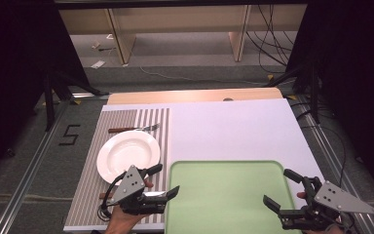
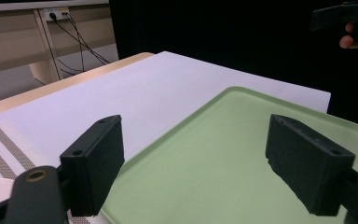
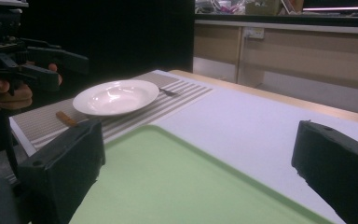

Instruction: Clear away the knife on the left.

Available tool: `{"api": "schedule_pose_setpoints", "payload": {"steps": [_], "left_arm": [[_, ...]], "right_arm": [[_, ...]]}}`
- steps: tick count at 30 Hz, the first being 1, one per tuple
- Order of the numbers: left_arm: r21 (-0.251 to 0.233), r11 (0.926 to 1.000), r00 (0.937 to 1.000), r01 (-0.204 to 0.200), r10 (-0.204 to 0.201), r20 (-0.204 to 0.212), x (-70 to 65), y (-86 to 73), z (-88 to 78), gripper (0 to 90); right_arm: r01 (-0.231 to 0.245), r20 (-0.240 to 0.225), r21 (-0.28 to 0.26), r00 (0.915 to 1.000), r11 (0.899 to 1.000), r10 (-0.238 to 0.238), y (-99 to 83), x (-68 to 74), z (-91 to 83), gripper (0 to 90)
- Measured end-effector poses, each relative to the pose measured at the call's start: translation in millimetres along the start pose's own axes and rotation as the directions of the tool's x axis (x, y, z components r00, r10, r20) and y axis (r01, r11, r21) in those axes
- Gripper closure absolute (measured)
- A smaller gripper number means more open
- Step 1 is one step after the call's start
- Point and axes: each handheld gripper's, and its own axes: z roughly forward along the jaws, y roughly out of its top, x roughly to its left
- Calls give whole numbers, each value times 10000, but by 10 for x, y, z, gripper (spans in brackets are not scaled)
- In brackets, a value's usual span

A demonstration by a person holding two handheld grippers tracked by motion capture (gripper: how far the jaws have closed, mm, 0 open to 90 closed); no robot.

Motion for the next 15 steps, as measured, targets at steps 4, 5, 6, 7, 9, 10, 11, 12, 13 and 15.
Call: {"api": "schedule_pose_setpoints", "payload": {"steps": [4,5,6,7,9,10,11,12,13,15], "left_arm": [[165,9999,9999,-45,44,96,-6,-3,19,201],[197,9998,10000,-26,25,96,-12,-2,21,200],[227,9997,9999,-41,38,132,-14,-1,23,201],[250,9997,9999,-39,36,139,-14,0,25,201],[282,9996,9999,-38,34,141,-13,-1,32,201],[330,9994,9999,-68,64,128,-10,1,30,200],[334,9994,9999,-76,71,131,-8,3,29,200],[348,9994,9999,-71,66,135,-6,5,25,200],[342,9993,9999,-117,114,102,-4,7,21,200],[297,9995,9999,-122,119,105,-5,8,12,203]], "right_arm": [[2,-30,68,10000,10000,-2,-1,6,3,36],[7,-47,56,10000,10000,-7,-1,8,5,36],[21,-64,54,10000,10000,-20,0,9,5,36],[13,-53,50,10000,10000,-13,0,8,5,36],[8,-50,52,10000,10000,-7,0,8,5,36],[0,-51,57,10000,10000,0,0,7,4,36],[15,-64,70,10000,10000,-15,0,9,4,37],[15,-64,70,10000,10000,-15,0,9,4,37],[29,-66,58,10000,10000,-29,-1,10,6,37],[60,-90,52,9999,10000,-60,-2,12,9,37]]}}
